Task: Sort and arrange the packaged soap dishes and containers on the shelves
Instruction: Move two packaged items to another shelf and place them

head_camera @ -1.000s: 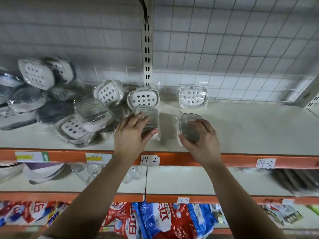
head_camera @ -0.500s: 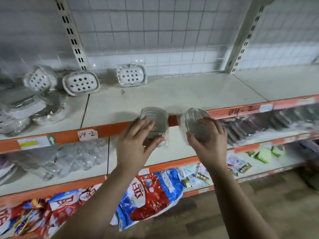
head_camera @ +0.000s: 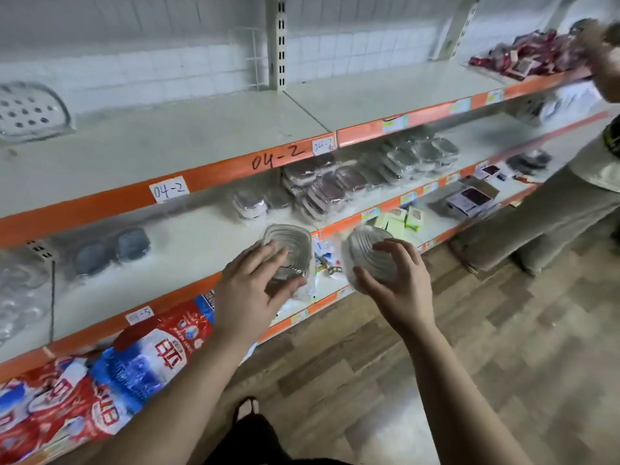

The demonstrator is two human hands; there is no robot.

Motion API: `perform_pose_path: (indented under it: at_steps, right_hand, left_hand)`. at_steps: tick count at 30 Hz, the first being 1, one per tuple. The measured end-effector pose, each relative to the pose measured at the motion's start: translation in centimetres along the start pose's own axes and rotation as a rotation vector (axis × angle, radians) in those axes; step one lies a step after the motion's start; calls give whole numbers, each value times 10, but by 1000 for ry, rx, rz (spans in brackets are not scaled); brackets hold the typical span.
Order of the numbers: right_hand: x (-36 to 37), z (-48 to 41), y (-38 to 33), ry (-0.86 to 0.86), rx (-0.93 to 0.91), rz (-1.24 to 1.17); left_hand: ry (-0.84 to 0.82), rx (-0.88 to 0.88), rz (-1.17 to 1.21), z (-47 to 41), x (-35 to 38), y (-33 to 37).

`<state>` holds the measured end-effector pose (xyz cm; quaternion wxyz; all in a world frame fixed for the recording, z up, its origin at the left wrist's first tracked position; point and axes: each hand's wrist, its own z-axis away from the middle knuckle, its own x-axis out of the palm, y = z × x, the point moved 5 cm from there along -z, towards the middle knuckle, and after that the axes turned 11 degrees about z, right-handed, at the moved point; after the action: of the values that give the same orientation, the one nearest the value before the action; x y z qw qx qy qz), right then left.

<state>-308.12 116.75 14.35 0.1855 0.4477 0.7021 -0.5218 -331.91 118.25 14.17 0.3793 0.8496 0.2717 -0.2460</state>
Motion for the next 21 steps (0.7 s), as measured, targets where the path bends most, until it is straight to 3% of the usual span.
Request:
perform_pose_path:
  at_steps: [8,21]
  right_hand:
    - [-6,-45,91,12,104,-5]
    - [-1,-208,223,-131,55,70]
  left_hand:
    - [-84,12,74,-55,99,13]
    - [-107,-62,117,-194,264,-9]
